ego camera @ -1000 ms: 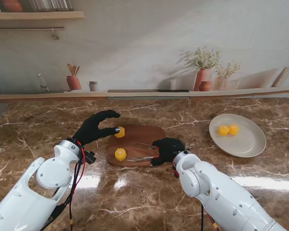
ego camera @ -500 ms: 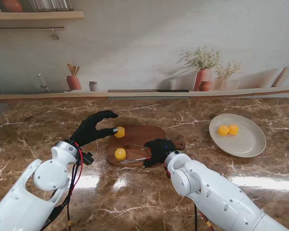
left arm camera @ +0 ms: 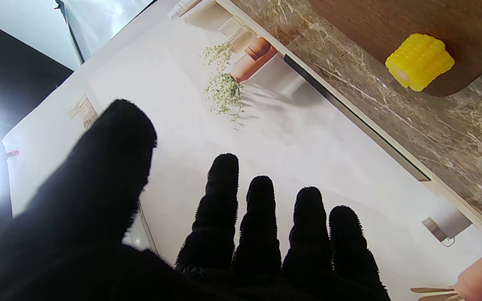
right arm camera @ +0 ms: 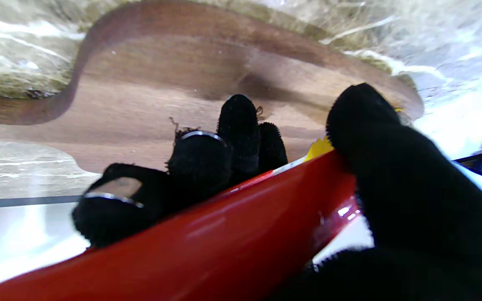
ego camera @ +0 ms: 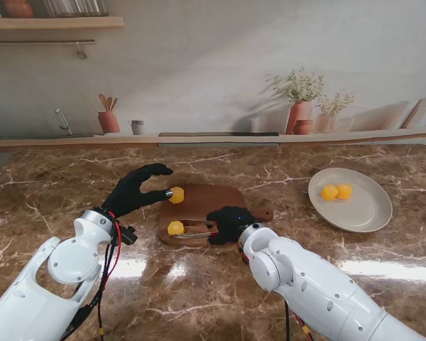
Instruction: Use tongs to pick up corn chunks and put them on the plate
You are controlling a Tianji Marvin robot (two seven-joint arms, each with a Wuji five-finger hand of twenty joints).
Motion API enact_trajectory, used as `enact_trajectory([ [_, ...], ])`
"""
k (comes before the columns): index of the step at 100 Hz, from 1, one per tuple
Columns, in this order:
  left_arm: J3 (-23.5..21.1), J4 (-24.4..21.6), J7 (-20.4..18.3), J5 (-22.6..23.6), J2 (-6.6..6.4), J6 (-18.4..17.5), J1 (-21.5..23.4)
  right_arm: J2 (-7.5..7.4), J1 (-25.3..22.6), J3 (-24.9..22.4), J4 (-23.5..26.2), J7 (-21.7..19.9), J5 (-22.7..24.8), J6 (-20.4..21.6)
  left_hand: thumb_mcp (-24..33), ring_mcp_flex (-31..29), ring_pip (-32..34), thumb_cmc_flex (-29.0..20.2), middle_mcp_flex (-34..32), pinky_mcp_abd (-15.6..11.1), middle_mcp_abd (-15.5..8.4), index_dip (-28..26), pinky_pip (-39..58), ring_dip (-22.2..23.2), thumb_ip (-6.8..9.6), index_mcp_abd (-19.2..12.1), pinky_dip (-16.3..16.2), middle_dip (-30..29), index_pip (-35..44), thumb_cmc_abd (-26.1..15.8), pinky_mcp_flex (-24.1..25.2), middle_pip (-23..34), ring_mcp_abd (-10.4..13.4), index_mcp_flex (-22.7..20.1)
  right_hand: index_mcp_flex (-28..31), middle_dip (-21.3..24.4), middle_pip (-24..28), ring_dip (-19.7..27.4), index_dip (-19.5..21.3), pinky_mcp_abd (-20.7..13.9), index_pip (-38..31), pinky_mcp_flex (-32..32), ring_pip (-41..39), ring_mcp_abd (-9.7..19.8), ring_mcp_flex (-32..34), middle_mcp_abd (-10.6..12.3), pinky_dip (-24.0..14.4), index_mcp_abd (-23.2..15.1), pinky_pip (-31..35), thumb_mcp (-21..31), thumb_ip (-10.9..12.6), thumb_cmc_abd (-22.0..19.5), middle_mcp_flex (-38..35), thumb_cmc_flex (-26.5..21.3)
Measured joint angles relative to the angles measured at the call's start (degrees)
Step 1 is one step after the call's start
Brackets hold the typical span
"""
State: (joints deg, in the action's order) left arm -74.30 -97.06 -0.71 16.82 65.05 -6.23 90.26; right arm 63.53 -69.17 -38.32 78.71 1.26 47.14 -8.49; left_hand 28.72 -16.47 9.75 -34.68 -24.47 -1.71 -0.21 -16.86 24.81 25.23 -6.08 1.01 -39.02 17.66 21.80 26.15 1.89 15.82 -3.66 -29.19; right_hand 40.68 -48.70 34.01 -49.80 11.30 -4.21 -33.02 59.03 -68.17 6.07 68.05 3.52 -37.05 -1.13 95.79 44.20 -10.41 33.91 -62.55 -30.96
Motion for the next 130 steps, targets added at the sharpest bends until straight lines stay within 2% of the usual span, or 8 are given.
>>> enact_trajectory([
  [18,-0.36,-0.55,-0.06,-0.07,-0.01,0.22,0.48,-0.09,-1.04,-2.50,-0.06,0.84,1.01,3.25,0.00,0.00,0.00,0.00,0.00,-0.01,0.00,0.00,-0.52,0.00,0.00,0.00,0.00,0.00,0.00,-0.73,0.01,0.00,0.00,0.00,0.00,-0.01,-0.40,0.00,-0.75,0.36,-0.28,0.98,-0.12,-0.40,0.99,-0.06,-0.03,0.00,0.21,-0.36,0.15,0.00,-0.86,-0.22],
  [35,-0.37,-1.04,-0.05,-0.10,-0.05,0.62,0.75,-0.20,-5.43,-9.52,3.38,0.25,2.21,2.81,-0.70,0.65,-0.01,0.00,0.00,-0.02,0.00,0.00,-0.58,-0.01,0.00,0.00,-0.10,0.00,-0.01,-0.67,0.03,0.00,0.01,0.00,0.00,-0.01,-0.65,0.00,-1.35,0.41,-0.75,1.26,-0.12,-0.48,1.19,-0.16,-0.04,0.00,0.28,-0.36,0.17,0.00,-1.42,-0.22],
  [55,-0.60,-1.49,-0.06,-0.03,-0.06,0.81,1.06,-0.03,-13.24,-24.36,11.73,-3.72,9.06,-3.46,-0.70,0.56,-0.01,0.00,0.00,-0.07,0.00,0.00,-0.60,-0.01,0.00,0.01,-0.61,0.00,-0.02,-0.67,0.04,0.00,0.03,0.00,0.00,-0.01,-0.65,-0.01,-1.44,0.52,-0.96,1.74,-0.12,-0.53,1.66,-0.17,-0.04,0.00,0.35,-0.37,0.18,0.00,-1.57,-0.22],
  [71,-0.68,-1.55,0.26,-0.01,-0.05,0.89,1.19,-0.64,-16.36,-34.89,13.21,-6.54,14.40,-6.46,-0.70,0.56,-0.01,0.00,0.00,-0.22,0.00,0.00,-0.60,-0.01,0.00,0.02,-0.63,0.00,-0.02,-0.67,0.05,0.00,0.03,0.00,0.00,-0.01,-0.65,-0.01,-1.45,0.57,-1.09,1.76,-0.12,-0.55,1.67,-0.25,-0.05,0.05,0.41,-0.36,0.18,0.00,-1.60,-0.22],
  [83,-0.50,-1.38,0.36,-0.05,-0.05,1.05,1.11,-1.38,-19.03,-42.01,14.07,-7.16,17.69,-8.94,-0.70,0.56,-0.01,0.00,0.00,-0.44,0.00,0.00,-0.61,-0.01,0.00,0.02,-0.66,0.00,-0.02,-0.67,0.05,0.00,0.03,0.00,0.00,-0.01,-0.65,-0.01,-1.45,0.58,-1.62,1.77,-0.12,-0.56,1.68,-0.25,-0.05,0.05,0.42,-0.36,0.18,0.00,-1.83,-0.22],
  [94,-0.15,-1.24,0.44,-0.07,-0.05,1.26,0.88,-2.28,-20.08,-44.92,13.81,-7.06,17.75,-11.87,-0.70,0.56,-0.01,0.00,0.00,-0.45,0.00,0.00,-0.61,-0.01,0.00,0.02,-0.69,0.00,-0.02,-0.67,0.05,0.00,0.04,0.00,0.00,-0.01,-0.65,-0.01,-1.57,0.59,-1.82,1.78,-0.12,-0.56,1.69,-0.27,-0.05,0.05,0.42,-0.36,0.19,0.01,-1.87,-0.22],
  [116,0.60,-0.97,0.51,-0.08,-0.04,1.70,0.35,-2.39,-20.39,-48.87,9.88,-5.99,17.53,-17.47,-0.70,0.56,-0.01,0.00,0.00,-0.45,0.00,0.00,-0.62,-0.01,0.00,0.04,-0.72,0.00,-0.02,-0.67,0.05,0.00,0.04,0.00,0.00,-0.01,-0.65,-0.01,-1.68,0.59,-2.36,1.78,-0.12,-0.57,1.71,-0.27,-0.05,0.05,0.44,-0.36,0.19,0.09,-2.08,-0.22],
  [130,0.90,-0.73,0.66,0.03,-0.02,2.03,0.20,-2.43,-20.97,-50.75,8.18,-6.03,17.41,-18.99,-0.70,0.56,-0.01,0.00,0.00,-0.46,0.00,0.00,-0.62,-0.01,0.00,0.07,-0.73,0.00,-0.02,-0.67,0.05,0.00,0.04,0.00,0.00,-0.01,-0.65,-0.01,-2.15,0.59,-2.40,1.79,-0.12,-0.57,1.71,-0.28,-0.05,0.05,0.45,-0.37,0.19,0.12,-2.09,-0.22],
])
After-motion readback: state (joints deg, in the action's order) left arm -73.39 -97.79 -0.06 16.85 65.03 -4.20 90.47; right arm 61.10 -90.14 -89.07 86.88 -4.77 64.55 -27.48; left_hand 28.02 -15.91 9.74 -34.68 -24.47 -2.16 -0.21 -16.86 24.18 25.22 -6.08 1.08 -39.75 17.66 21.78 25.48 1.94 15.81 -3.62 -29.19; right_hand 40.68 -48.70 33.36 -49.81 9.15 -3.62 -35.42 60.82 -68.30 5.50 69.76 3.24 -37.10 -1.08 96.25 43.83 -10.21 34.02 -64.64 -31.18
